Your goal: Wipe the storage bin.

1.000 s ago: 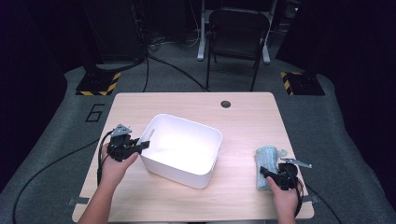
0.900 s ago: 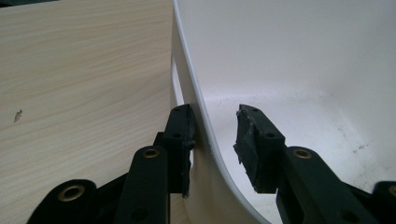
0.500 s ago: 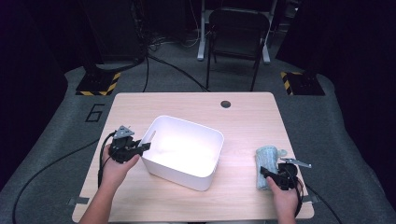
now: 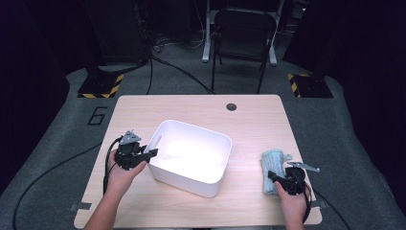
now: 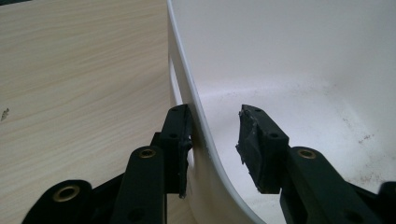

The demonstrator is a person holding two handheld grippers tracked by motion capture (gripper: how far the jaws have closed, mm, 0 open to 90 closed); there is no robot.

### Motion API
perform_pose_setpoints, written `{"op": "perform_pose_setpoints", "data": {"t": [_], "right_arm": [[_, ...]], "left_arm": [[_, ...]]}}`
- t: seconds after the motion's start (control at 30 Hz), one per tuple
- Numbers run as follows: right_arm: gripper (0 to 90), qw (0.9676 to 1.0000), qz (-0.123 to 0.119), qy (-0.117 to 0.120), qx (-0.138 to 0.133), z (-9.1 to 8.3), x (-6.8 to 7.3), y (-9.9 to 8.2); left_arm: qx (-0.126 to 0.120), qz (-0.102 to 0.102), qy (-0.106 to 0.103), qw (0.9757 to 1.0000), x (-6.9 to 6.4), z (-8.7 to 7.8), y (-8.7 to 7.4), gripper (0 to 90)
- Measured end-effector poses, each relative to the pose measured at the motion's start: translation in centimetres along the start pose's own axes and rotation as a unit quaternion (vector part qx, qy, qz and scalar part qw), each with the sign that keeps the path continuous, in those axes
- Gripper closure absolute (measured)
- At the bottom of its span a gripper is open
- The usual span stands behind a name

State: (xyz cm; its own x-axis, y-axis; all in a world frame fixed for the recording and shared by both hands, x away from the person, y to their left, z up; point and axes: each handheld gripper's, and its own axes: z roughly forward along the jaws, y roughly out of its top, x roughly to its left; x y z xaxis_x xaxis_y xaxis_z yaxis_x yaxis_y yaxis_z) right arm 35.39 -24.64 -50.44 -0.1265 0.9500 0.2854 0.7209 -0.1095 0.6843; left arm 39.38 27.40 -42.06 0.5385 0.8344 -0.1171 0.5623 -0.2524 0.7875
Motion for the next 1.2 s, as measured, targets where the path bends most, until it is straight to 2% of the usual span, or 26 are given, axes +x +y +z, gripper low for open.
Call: {"op": "perform_pose_setpoints", "data": {"t": [0.2, 0.47, 0.6, 0.63, 0.77, 0.83, 0.87, 0.9, 0.93, 1.0, 1.1, 1.13, 1.2], "right_arm": [[64.0, 0.9999, 0.000, 0.011, -0.008, -0.1, 0.1, 0.1], [64.0, 0.9997, -0.003, 0.022, -0.008, -0.2, 0.6, 0.1], [63.9, 0.9988, 0.003, 0.045, -0.022, -0.5, 0.9, 0.2], [64.0, 0.9985, 0.007, 0.048, -0.025, -0.6, 1.1, 0.2], [64.0, 0.9956, 0.009, 0.082, -0.044, -1.1, 1.8, 0.3], [64.0, 0.9950, 0.012, 0.088, -0.046, -1.3, 2.1, 0.3], [64.0, 0.9932, 0.011, 0.102, -0.055, -1.4, 2.7, 0.4], [64.0, 0.9921, 0.010, 0.111, -0.058, -1.5, 3.0, 0.4], [64.0, 0.9915, 0.013, 0.116, -0.057, -1.6, 3.5, 0.4], [64.0, 0.9900, 0.002, 0.127, -0.062, -1.6, 4.2, 0.5], [64.0, 0.9887, -0.012, 0.136, -0.061, -1.5, 5.4, 0.5], [64.0, 0.9887, -0.012, 0.136, -0.061, -1.5, 5.4, 0.5], [64.1, 0.9879, -0.019, 0.145, -0.051, -1.2, 6.3, 0.4]], "left_arm": [[-0.007, -0.004, 0.003, 1.0000, -0.1, 0.0, -0.1, 63.4], [-0.004, -0.002, 0.014, 0.9999, -0.5, 0.0, -0.1, 66.3], [-0.007, -0.007, 0.013, 0.9999, -0.3, -0.1, 0.0, 70.6], [-0.011, -0.007, 0.018, 0.9998, -0.4, 0.0, 0.0, 71.4], [-0.009, -0.004, 0.018, 0.9998, -0.8, 0.0, 0.0, 72.0], [-0.008, -0.001, 0.017, 0.9998, -0.9, 0.1, 0.0, 71.8], [-0.012, 0.001, 0.018, 0.9998, -1.2, 0.2, 0.0, 71.7], [-0.007, 0.003, 0.014, 0.9999, -1.3, 0.1, 0.0, 71.6], [-0.008, 0.005, 0.013, 0.9999, -1.4, 0.2, 0.0, 71.6], [-0.007, 0.007, 0.010, 0.9999, -1.6, 0.2, 0.0, 71.3], [-0.006, 0.007, 0.009, 0.9999, -1.9, 0.2, 0.0, 71.1], [-0.006, 0.007, 0.009, 0.9999, -1.9, 0.2, 0.0, 71.1], [-0.006, 0.008, 0.009, 0.9999, -2.0, 0.3, 0.0, 71.0]]}}
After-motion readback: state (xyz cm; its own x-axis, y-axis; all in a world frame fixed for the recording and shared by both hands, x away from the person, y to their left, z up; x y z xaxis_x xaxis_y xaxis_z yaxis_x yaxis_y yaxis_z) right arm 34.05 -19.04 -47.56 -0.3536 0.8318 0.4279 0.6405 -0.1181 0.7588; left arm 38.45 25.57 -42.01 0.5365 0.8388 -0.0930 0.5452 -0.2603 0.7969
